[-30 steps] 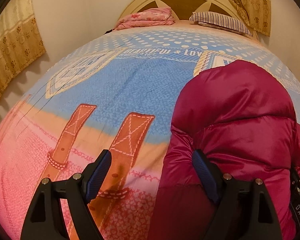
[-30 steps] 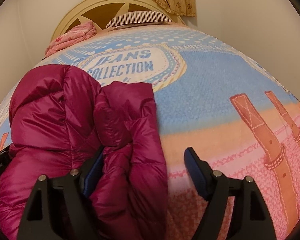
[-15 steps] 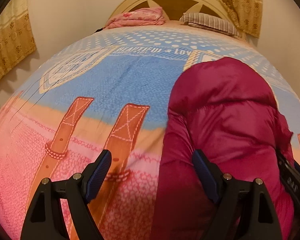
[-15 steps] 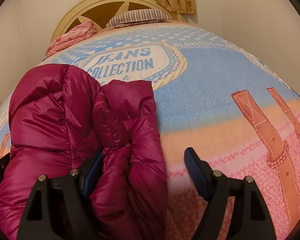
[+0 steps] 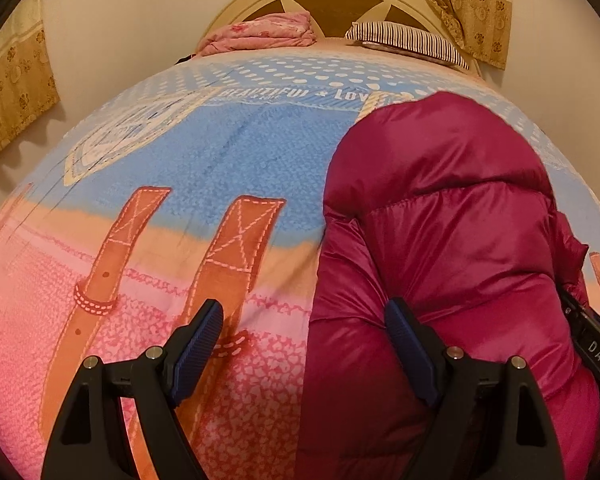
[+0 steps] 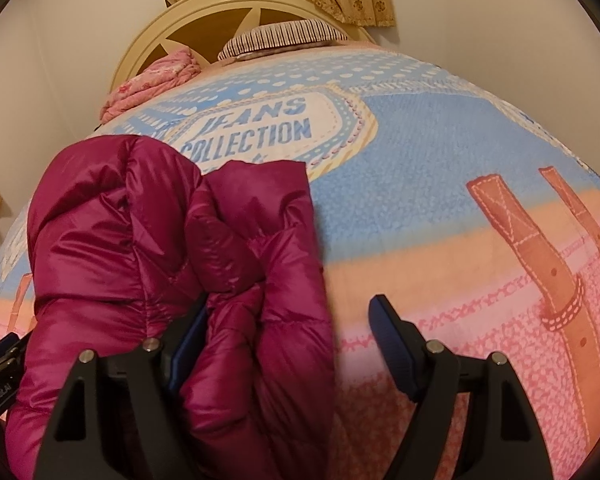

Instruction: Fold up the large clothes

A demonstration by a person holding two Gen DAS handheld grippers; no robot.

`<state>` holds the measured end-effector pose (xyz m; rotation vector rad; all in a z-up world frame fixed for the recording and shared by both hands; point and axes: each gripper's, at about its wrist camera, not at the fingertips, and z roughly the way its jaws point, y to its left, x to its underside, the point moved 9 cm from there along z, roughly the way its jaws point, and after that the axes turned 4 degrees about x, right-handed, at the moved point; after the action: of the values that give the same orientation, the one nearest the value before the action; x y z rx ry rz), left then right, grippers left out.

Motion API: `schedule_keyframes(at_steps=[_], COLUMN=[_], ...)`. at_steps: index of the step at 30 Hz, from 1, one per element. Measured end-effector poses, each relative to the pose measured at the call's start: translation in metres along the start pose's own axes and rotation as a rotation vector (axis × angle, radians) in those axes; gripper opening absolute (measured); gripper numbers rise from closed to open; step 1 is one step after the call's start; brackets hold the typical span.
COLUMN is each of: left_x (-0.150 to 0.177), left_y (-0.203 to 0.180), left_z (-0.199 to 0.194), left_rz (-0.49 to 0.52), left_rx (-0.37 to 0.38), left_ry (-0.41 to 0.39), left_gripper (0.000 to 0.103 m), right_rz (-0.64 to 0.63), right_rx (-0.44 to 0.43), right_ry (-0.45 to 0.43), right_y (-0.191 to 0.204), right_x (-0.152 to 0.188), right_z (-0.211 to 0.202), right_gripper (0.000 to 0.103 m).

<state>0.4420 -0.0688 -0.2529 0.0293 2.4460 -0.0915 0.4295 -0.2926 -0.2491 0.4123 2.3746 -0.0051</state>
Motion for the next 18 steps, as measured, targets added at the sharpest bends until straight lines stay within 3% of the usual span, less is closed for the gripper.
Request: schedule_keyframes(at_steps=[5, 9, 18], left_x=[0.002, 0.007, 0.007], left_y=[-0.001, -0.007, -0.015], left_z=[-0.016, -0.01, -0.002], left_rz=[-0.034, 0.021, 0.066], left_rx=[0.088, 0.08, 0.041], left_ry=[0.018, 0.014, 0.01], left_gripper=[0.083, 0.084, 0.083], right_rz=[0.02, 0.052, -0.047], right_rx=[-0.059, -0.128, -0.056], right_ry=[0.017, 0.012, -0.011], right_y=[-0.003, -0.007, 0.008], right_x=[0.003, 0.008, 0.013], right_z=[-0.004, -0.015, -0.019], right_gripper=[0.077, 0.078, 0.069])
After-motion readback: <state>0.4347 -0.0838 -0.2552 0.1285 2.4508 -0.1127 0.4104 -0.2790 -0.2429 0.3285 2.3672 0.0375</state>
